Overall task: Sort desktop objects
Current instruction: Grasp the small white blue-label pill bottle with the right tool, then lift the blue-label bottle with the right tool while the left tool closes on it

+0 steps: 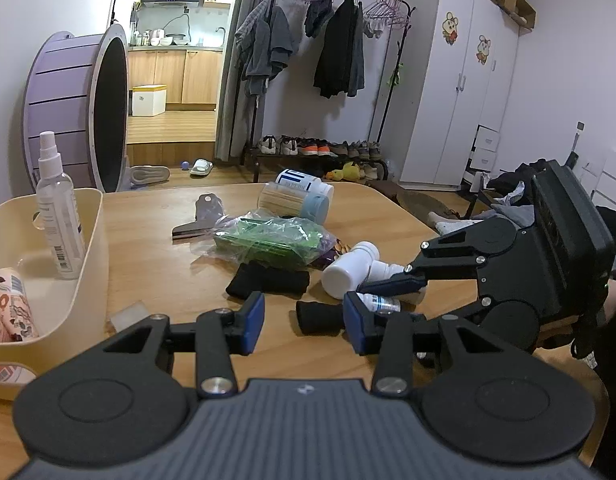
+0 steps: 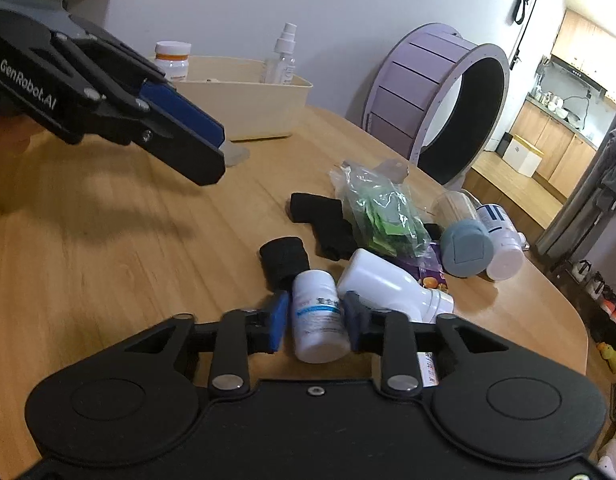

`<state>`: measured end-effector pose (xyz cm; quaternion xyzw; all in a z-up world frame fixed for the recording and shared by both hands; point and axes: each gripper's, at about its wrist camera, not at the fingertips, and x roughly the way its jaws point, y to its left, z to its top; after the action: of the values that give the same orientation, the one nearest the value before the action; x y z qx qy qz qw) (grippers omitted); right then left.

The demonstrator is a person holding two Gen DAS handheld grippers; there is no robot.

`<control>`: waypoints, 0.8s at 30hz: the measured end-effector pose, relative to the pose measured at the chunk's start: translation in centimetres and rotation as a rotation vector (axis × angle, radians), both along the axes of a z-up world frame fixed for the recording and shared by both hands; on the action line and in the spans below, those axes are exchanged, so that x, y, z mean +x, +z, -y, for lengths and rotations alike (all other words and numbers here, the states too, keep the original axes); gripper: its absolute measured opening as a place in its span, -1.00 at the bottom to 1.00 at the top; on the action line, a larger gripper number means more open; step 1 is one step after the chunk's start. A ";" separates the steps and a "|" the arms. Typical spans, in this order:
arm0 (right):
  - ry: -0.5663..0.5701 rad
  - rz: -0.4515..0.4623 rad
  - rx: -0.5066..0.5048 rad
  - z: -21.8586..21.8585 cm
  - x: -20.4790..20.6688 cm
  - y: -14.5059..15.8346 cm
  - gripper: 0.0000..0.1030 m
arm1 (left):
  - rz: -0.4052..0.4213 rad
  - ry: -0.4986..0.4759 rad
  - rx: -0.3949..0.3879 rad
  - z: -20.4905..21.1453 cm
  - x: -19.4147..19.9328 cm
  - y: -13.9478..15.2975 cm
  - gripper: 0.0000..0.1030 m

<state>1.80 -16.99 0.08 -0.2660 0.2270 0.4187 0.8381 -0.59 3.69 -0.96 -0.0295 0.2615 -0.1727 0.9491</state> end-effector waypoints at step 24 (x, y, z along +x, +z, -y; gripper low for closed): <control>0.160 0.152 0.336 3.1 -4.4 3.3 -0.46 | -0.051 -0.145 -0.399 -2.1 0.5 0.2 -0.17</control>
<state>-2.56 -20.05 3.42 -0.1705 0.0680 0.4945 0.8496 -0.10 5.75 -0.80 -0.2021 0.2476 -0.2879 0.9027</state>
